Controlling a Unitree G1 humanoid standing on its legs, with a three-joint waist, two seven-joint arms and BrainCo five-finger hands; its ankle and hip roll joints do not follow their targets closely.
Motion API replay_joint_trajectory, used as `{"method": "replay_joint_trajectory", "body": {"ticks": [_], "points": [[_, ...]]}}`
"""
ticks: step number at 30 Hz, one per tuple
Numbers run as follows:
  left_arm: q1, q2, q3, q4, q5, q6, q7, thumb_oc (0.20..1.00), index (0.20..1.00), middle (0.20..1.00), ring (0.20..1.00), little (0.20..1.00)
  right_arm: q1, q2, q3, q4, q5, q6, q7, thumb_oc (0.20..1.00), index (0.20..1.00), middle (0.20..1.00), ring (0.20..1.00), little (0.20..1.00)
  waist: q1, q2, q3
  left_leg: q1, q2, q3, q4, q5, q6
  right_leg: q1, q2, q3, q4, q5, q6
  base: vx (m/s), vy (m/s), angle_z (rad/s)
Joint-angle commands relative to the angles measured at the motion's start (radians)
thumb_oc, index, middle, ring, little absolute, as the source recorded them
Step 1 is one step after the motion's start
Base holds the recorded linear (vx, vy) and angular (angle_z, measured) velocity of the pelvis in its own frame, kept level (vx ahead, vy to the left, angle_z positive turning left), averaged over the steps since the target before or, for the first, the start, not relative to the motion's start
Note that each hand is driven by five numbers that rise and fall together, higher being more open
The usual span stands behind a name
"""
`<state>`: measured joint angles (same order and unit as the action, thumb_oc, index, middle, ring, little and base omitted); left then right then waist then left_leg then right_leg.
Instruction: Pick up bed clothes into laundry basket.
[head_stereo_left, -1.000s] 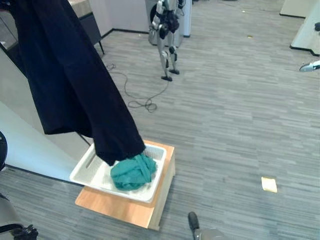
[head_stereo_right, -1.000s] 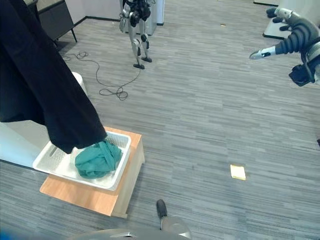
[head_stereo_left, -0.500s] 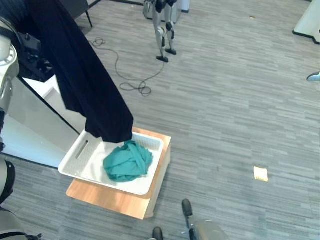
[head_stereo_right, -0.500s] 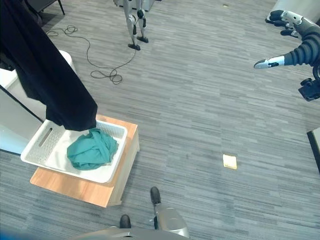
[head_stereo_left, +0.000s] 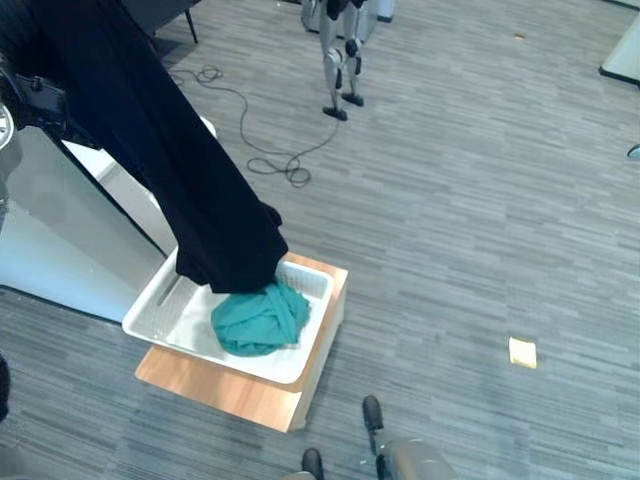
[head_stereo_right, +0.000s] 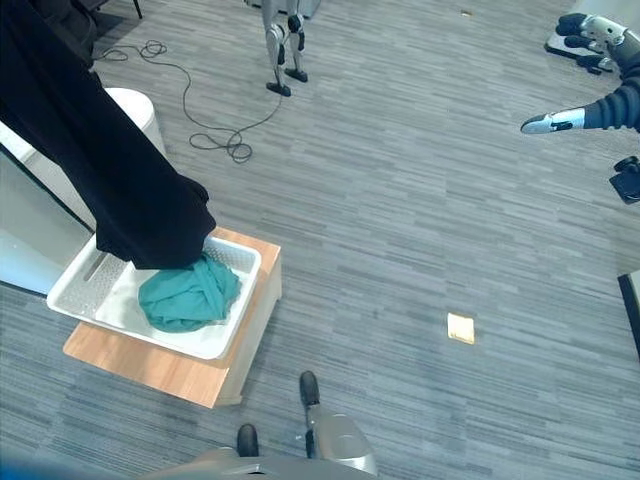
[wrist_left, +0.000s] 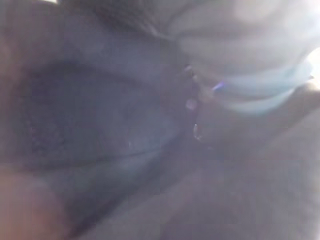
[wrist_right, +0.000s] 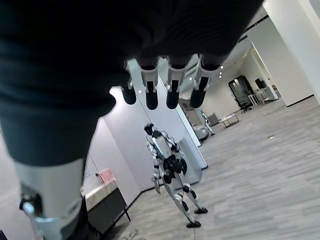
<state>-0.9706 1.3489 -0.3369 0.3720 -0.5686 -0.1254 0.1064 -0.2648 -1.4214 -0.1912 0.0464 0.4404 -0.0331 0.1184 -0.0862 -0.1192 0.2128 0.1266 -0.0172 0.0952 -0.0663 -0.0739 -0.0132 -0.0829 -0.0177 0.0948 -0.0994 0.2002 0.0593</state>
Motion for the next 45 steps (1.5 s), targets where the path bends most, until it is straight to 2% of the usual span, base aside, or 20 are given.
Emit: {"method": "replay_joint_trajectory", "body": {"ticks": [1, 4, 10, 15, 23, 30, 36, 42, 45], "points": [[0.019, 0.071, 0.092, -0.054, 0.005, -0.093, 0.039, 0.2, 0.2, 0.2, 0.2, 0.2, 0.011, -0.005, -0.099, 0.017, 0.013, -0.042, -0.014, 1.0, 1.0, 1.0, 1.0, 1.0, 0.031, 0.038, -0.041, -0.066, 0.03, -0.009, -0.021, 0.081, -0.019, 0.07, -0.045, -0.028, 0.012, -0.13, 0.1, 0.01, 0.006, 0.03], [0.101, 0.097, 0.149, -0.132, 0.002, -0.098, 0.018, 0.2, 0.2, 0.2, 0.2, 0.2, 0.016, -0.004, -0.111, 0.019, 0.014, -0.042, -0.012, 1.0, 1.0, 1.0, 1.0, 1.0, 0.04, 0.043, -0.032, -0.071, 0.029, -0.014, -0.02, 0.083, -0.018, 0.064, -0.047, -0.03, 0.013, -0.128, 0.1, -0.02, 0.013, 0.04], [0.119, 0.12, 0.141, -0.193, 0.006, -0.101, 0.002, 0.2, 0.2, 0.2, 0.2, 0.2, -0.039, -0.018, -0.088, 0.023, 0.019, -0.052, -0.027, 1.0, 1.0, 1.0, 1.0, 1.0, 0.041, 0.047, -0.012, -0.08, 0.029, -0.018, -0.019, 0.089, -0.017, 0.058, -0.047, -0.033, 0.014, -0.123, 0.099, -0.02, 0.003, 0.03], [0.174, 0.115, 0.178, -0.244, 0.015, -0.103, 0.002, 0.2, 0.2, 0.2, 0.2, 0.2, -0.06, -0.007, -0.073, 0.025, 0.017, -0.055, -0.034, 1.0, 1.0, 1.0, 1.0, 1.0, 0.048, 0.041, -0.002, -0.087, 0.029, -0.02, -0.017, 0.092, -0.017, 0.054, -0.047, -0.032, 0.014, -0.121, 0.098, -0.01, -0.001, 0.03], [0.319, 0.071, 0.226, -0.275, 0.01, -0.082, -0.052, 0.2, 0.2, 0.2, 0.2, 0.2, -0.078, 0.027, -0.043, 0.011, 0.007, -0.047, -0.031, 1.0, 1.0, 1.0, 1.0, 1.0, 0.049, 0.039, 0.022, -0.095, 0.028, -0.019, -0.014, 0.094, -0.015, 0.045, -0.045, -0.031, 0.015, -0.117, 0.095, 0.0, 0.0, 0.0], [0.396, 0.007, 0.186, -0.239, -0.012, -0.046, -0.12, 0.2, 0.2, 0.2, 0.2, 0.2, -0.106, 0.062, 0.01, -0.011, -0.001, -0.039, -0.02, 1.0, 1.0, 1.0, 1.0, 1.0, 0.039, 0.039, 0.038, -0.099, 0.028, -0.014, -0.011, 0.097, -0.014, 0.037, -0.043, -0.026, 0.016, -0.112, 0.092, 0.0, -0.001, -0.02], [0.485, -0.02, 0.149, -0.243, 0.071, 0.001, -0.195, 0.2, 0.2, 0.2, 0.2, 0.2, -0.091, 0.078, 0.018, -0.065, -0.002, -0.032, 0.002, 1.0, 1.0, 1.0, 1.0, 1.0, 0.033, 0.036, 0.044, -0.1, 0.029, -0.007, -0.011, 0.095, -0.012, 0.031, -0.041, -0.02, 0.016, -0.108, 0.092, 0.0, 0.0, -0.01], [0.69, 0.032, 0.257, -0.357, 0.243, 0.012, -0.272, 0.2, 0.2, 0.2, 0.2, 0.2, 0.01, 0.082, -0.086, -0.123, 0.008, -0.043, 0.03, 1.0, 1.0, 1.0, 1.0, 1.0, 0.033, 0.036, 0.036, -0.094, 0.03, -0.001, -0.013, 0.089, -0.012, 0.031, -0.041, -0.016, 0.015, -0.111, 0.093, 0.01, -0.002, -0.03], [0.774, 0.029, 0.289, -0.377, 0.275, 0.018, -0.309, 0.2, 0.2, 0.2, 0.2, 0.2, 0.03, 0.086, -0.105, -0.137, 0.008, -0.046, 0.038, 1.0, 1.0, 1.0, 1.0, 1.0, 0.036, 0.038, 0.035, -0.092, 0.029, 0.0, -0.014, 0.088, -0.012, 0.033, -0.041, -0.015, 0.016, -0.113, 0.093, 0.01, 0.003, -0.04]]}}
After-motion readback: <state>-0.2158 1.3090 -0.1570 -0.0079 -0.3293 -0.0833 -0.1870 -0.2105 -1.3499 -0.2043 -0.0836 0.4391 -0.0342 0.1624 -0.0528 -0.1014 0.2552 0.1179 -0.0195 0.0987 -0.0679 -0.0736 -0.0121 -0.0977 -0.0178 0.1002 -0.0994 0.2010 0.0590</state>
